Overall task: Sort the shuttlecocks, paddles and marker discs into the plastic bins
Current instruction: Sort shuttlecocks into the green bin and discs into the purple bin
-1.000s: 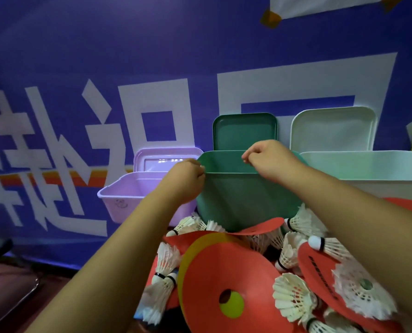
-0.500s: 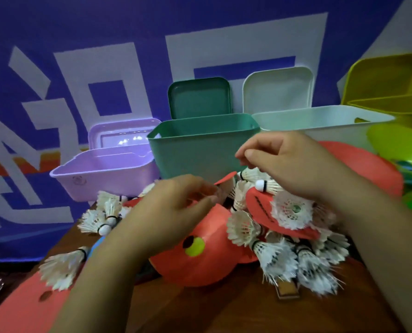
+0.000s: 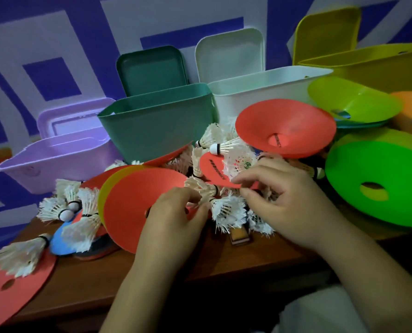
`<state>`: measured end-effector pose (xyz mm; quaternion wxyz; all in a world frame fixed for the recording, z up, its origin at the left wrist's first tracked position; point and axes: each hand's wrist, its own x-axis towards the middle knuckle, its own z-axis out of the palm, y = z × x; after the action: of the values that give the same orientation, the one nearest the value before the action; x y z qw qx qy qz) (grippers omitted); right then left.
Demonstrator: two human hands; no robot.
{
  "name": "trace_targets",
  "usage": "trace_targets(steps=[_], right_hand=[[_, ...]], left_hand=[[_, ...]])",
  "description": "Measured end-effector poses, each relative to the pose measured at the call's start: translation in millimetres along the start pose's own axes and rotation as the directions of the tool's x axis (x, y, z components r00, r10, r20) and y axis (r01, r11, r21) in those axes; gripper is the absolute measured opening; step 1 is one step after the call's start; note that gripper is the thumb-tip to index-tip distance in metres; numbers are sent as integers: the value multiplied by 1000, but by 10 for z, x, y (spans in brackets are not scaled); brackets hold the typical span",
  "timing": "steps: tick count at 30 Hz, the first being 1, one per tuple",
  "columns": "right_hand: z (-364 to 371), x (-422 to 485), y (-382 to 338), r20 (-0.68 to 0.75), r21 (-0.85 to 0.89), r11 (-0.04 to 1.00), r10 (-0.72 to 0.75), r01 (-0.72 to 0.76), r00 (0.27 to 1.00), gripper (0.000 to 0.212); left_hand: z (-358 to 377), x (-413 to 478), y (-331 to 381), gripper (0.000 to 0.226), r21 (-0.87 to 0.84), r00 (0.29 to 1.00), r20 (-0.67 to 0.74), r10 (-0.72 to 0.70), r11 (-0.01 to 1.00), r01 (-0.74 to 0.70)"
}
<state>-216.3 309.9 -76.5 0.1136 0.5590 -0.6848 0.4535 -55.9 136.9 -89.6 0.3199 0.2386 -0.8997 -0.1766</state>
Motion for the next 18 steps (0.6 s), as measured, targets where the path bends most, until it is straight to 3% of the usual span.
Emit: trace_targets(steps=[4, 11, 18], right_hand=[[132, -120, 17, 101, -64, 998, -18, 24, 995, 17], [243, -184, 85, 112, -154, 980, -113, 129, 987, 12], [230, -152, 20, 3, -75, 990, -119, 119, 993, 19]], left_hand=[[34, -35, 24, 7, 40, 997, -71, -10, 999, 13], [-126, -67, 82, 4, 63, 981, -191, 28, 998, -17], [-360, -6, 53, 6, 116, 956, -279, 94, 991, -63]])
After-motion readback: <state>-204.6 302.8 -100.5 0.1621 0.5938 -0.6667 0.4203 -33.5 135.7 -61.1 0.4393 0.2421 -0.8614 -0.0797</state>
